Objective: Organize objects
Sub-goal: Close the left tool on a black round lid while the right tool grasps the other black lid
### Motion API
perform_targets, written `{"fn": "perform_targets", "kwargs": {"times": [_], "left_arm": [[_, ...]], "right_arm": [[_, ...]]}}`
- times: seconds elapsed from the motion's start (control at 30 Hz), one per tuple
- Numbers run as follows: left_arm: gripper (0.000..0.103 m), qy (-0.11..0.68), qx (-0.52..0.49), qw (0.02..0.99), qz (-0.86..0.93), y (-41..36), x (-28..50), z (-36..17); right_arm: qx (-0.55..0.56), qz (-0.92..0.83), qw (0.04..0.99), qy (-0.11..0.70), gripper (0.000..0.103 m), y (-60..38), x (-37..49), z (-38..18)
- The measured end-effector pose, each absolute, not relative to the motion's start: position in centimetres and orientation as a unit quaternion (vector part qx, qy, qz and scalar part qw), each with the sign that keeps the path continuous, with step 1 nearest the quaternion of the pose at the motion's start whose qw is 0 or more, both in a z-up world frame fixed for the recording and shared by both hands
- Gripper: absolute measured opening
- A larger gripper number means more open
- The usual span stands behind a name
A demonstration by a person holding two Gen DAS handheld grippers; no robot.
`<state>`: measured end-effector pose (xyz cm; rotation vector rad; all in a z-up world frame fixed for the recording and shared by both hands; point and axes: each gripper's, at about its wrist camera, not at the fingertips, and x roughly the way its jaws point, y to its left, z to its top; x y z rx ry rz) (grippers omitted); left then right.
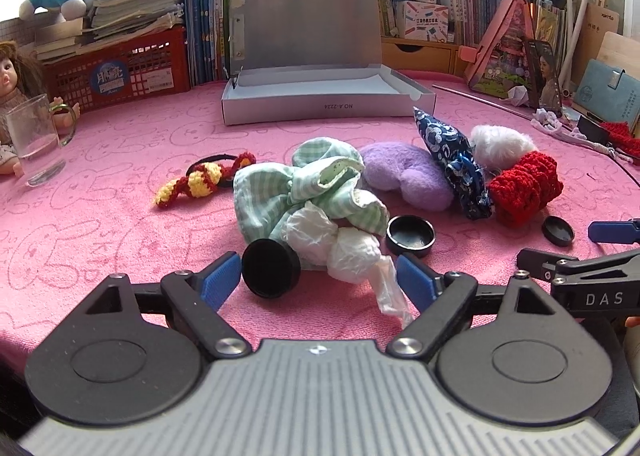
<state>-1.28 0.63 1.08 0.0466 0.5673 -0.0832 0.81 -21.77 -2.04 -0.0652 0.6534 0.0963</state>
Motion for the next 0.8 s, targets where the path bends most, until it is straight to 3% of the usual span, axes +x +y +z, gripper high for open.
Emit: {"fn": "perform_targets", "kwargs": {"times": [0.37, 0.57, 0.73, 0.8], "left_arm": [[0.088, 0.234, 0.006, 0.972, -0.026, 2.9, -2.7, 2.1], [0.087, 0.248, 0.006, 0.969, -0.004, 4.1, -2.6, 1.4], [0.063, 0.26, 0.003, 0.966, -0.006, 4.4, -2.4, 0.9], [0.06, 0.263, -0.002, 0.965, -0.011, 4.5, -2.3, 0.8]], "right_arm": [[-0.025, 0.057, 0.944, 0.325, 0.103, -22.1, 1.0, -1.9], [-0.01, 0.056, 0.943, 0.329, 0.095, -22.7, 1.2, -1.5], [0.003, 0.045, 0.944, 0.326, 0.087, -23.3, 1.3, -1.3], [0.004, 0.043, 0.945, 0.325, 0.083, -23.4, 1.2, -1.3]]}}
